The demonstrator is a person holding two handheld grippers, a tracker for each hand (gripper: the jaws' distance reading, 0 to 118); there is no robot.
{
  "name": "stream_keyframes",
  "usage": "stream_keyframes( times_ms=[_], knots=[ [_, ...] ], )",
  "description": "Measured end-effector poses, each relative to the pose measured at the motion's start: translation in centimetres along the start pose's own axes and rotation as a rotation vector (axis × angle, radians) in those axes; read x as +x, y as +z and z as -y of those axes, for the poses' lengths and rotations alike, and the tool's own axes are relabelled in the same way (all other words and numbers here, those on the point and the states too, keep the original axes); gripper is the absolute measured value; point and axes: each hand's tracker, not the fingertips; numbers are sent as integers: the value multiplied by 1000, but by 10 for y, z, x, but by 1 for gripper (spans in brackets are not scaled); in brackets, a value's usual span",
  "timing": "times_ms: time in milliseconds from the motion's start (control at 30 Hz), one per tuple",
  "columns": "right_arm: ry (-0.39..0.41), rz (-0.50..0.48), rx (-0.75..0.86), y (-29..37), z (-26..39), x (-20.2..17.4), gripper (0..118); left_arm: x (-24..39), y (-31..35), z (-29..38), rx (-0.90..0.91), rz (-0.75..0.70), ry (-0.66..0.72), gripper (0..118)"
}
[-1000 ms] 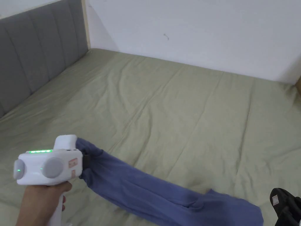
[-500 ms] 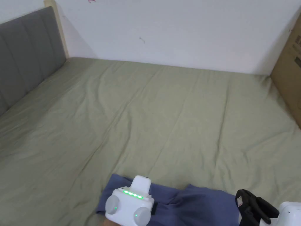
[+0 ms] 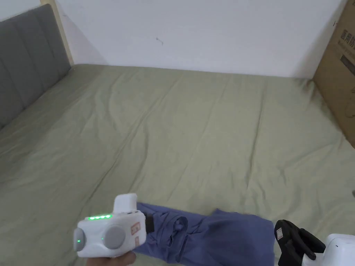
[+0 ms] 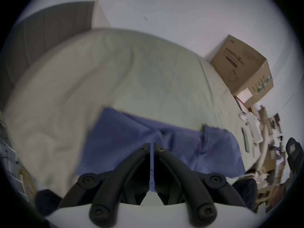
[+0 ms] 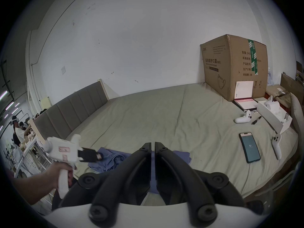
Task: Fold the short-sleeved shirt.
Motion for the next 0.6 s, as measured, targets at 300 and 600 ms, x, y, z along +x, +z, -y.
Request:
stream_keyframes(
  times_ms=[300, 600],
  knots=[
    [33, 18, -7, 0, -6, -6, 4, 27, -46, 20, -83, 167, 97, 4],
    [68, -7, -43, -23, -6, -22, 4, -66, 49, -18, 146, 104, 70, 112]
  ],
)
